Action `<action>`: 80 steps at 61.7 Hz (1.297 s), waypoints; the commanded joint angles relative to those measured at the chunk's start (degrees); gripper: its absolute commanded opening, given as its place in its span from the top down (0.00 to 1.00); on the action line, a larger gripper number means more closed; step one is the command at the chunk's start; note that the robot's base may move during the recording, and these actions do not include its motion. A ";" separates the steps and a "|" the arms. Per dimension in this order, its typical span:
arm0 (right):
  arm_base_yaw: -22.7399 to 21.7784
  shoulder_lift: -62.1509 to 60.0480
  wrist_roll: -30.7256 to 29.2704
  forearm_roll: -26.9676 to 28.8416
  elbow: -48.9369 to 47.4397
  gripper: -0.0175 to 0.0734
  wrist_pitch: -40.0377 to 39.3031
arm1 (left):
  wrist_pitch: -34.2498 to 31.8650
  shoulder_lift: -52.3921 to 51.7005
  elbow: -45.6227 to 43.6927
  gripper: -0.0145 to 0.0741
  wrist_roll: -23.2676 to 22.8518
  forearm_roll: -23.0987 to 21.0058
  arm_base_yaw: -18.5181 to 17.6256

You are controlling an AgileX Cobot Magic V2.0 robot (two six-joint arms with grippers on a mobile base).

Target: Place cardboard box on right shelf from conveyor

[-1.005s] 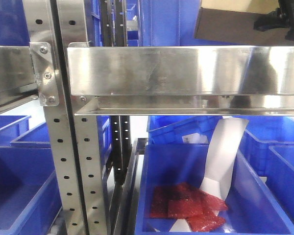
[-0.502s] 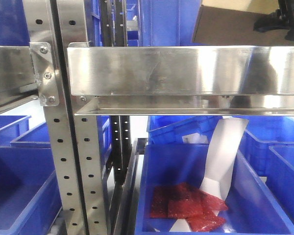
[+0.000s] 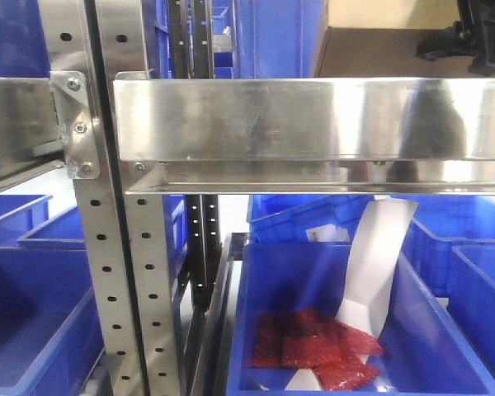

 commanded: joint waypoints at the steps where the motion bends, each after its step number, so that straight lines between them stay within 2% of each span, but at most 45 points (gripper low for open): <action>1: 0.03 -2.67 0.36 1.17 -0.55 0.17 -0.75 | -4.48 -0.38 -0.16 0.97 -0.06 -0.15 -0.19; 23: 0.03 -8.66 0.51 1.17 2.27 0.17 -0.80 | -4.48 -0.38 -0.16 0.97 -0.06 -0.15 -0.19; 34: 0.03 -9.94 0.51 1.17 5.85 0.17 -0.78 | -4.48 -0.38 -0.16 0.97 -0.06 -0.15 -0.19; 53: 0.79 -10.45 0.51 1.17 6.66 0.17 -2.05 | -4.48 -0.38 -0.16 0.97 -0.06 -0.15 -0.19; 63: 1.53 -11.40 0.51 3.17 7.27 0.17 -1.80 | -4.48 -0.38 -0.16 0.97 -0.06 -0.15 -0.19; 74: 1.88 -11.47 5.87 5.04 7.27 0.17 -0.94 | -4.48 -0.38 -0.16 0.97 -0.06 -0.15 -0.19; 80: 2.13 -11.52 6.04 5.04 7.27 0.17 -1.12 | -4.48 -0.38 -0.16 0.97 -0.06 -0.15 -0.19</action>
